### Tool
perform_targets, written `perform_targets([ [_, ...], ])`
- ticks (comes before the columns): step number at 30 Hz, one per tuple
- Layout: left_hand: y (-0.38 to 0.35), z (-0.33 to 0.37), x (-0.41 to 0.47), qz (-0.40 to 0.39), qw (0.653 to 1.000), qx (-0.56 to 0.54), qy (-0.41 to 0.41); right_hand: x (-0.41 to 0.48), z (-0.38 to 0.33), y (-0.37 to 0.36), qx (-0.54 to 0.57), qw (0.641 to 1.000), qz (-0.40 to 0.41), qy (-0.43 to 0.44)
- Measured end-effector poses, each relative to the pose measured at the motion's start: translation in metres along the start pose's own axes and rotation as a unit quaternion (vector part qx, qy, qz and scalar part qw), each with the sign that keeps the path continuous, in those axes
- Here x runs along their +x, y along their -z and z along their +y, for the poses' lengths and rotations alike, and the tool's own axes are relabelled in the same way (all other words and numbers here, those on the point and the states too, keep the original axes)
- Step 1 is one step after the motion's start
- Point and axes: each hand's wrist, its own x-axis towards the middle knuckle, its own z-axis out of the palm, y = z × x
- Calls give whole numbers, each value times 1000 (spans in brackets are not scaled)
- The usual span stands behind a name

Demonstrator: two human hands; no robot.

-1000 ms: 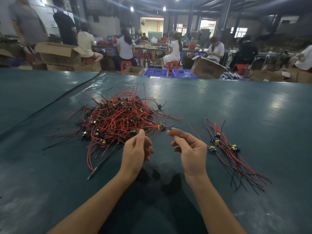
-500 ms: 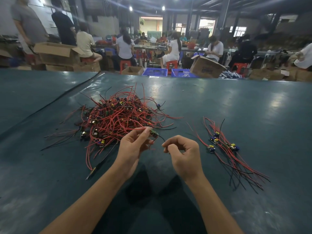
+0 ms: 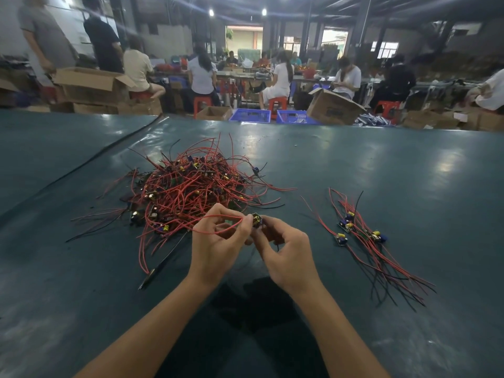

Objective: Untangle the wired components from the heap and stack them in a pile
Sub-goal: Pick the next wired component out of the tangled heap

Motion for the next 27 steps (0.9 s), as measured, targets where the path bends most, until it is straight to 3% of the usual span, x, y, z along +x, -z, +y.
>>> perform_targets([
  [6, 5, -2, 4, 10, 999, 40, 14, 1, -6, 0, 85, 994, -13, -70],
  [11, 4, -9, 5, 41, 992, 10, 116, 5, -17, 8, 185, 972, -18, -141],
  [13, 4, -10, 6, 56, 986, 2, 157, 8, -18, 14, 242, 954, -9, -177],
  [16, 6, -10, 8, 63, 971, -53, 223, 10, -19, 21, 370, 898, -22, -236],
  [20, 6, -6, 7, 13, 941, -184, 285, 9, -19, 23, 435, 855, -40, -281],
  [23, 4, -5, 5, -48, 936, -182, 297, 8, -19, 23, 495, 821, -36, -284],
  [27, -1, -7, 2, -62, 933, -203, 291, 8, -20, 26, 470, 838, -4, -276],
])
